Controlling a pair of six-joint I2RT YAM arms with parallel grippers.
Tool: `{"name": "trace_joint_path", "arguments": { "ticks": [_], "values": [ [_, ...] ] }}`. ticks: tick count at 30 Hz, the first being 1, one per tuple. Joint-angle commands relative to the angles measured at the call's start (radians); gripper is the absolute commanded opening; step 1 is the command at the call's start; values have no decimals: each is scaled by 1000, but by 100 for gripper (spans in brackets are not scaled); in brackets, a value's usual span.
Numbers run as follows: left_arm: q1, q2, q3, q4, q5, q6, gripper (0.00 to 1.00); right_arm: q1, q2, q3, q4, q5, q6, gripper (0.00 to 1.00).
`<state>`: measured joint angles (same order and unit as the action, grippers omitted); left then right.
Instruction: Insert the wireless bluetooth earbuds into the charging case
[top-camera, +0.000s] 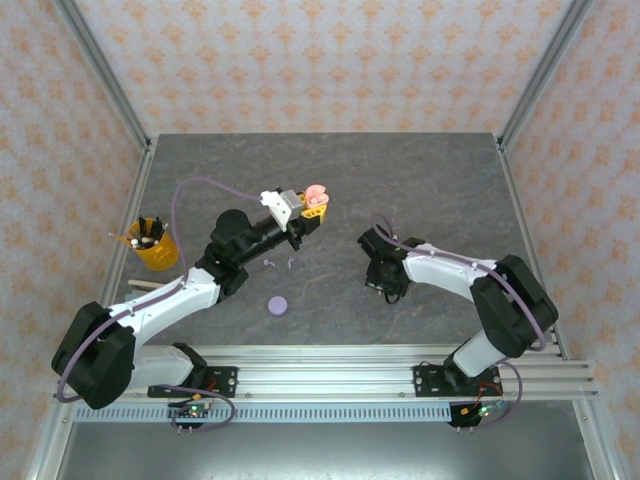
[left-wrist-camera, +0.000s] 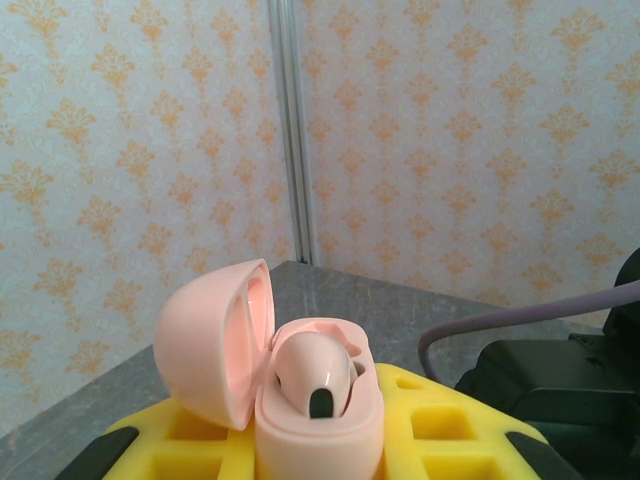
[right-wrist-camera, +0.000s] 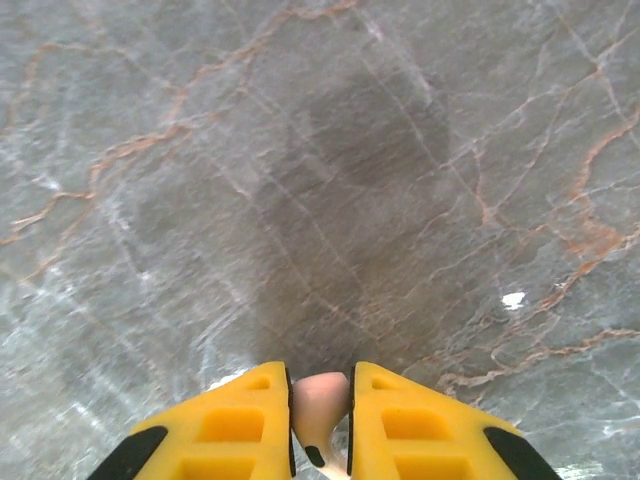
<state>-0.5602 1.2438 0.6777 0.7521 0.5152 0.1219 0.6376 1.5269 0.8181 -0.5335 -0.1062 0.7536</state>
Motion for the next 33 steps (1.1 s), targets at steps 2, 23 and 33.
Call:
{"name": "trace_joint_path", "arguments": {
  "ticks": [2, 23, 33],
  "values": [
    [10, -11, 29, 6, 0, -4, 0, -16, -93, -52, 118, -5, -76, 16],
    [10, -15, 44, -35, -14, 7, 0, -41, -477, -14, 241, 35, -193, 16],
    [8, 15, 77, -40, 52, -5, 0, -41, -515, 288, 215, -5, -300, 16]
  ]
}}
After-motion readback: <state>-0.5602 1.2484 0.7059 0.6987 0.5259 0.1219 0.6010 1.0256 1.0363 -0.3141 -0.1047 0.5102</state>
